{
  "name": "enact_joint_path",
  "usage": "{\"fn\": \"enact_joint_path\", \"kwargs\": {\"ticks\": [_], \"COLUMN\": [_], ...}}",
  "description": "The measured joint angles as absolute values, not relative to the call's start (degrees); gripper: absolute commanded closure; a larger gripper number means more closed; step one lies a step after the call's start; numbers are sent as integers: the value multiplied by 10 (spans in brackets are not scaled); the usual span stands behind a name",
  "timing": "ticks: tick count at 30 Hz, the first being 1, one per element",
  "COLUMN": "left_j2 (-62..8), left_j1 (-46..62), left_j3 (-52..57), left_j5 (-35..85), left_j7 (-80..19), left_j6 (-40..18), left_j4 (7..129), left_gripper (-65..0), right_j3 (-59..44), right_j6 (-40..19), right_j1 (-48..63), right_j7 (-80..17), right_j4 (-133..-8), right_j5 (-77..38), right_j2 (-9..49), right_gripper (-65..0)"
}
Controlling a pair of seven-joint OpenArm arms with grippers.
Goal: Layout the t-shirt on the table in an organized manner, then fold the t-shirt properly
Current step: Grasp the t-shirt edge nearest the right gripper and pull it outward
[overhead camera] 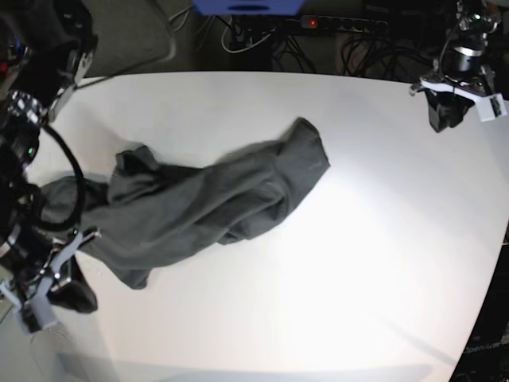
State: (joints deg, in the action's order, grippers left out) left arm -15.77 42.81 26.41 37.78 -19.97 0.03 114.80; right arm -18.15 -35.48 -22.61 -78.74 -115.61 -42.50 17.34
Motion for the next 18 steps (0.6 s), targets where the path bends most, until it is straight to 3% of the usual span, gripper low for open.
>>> {"fn": "enact_joint_path", "kwargs": {"ticks": [6,11,14,18], "left_j2": [-156,-156,-155,-157], "left_j1": [430,430,430,428], "left_j3": [264,265,265,266], "left_j5": [378,378,378,376], "left_j7": [-199,-199,-199,-199], "left_j6": [-1,-1,-2,0], "left_j4": [1148,1148,1148,1148], "left_gripper": [-195,-195,-195,-195], "right_j3": [-183,-182,-180,-181], "right_j6": [-356,-356,-356,-356], "right_j1": [-315,-214,-150,-59], "right_j7": [-804,-819,-815,-812], "right_j4": [-1158,-1135,-1123,-1123], "right_j5": [-440,-430,-433,-433], "right_j2": [176,189,185,184], "right_gripper": [0,-6,-75,-220]}}
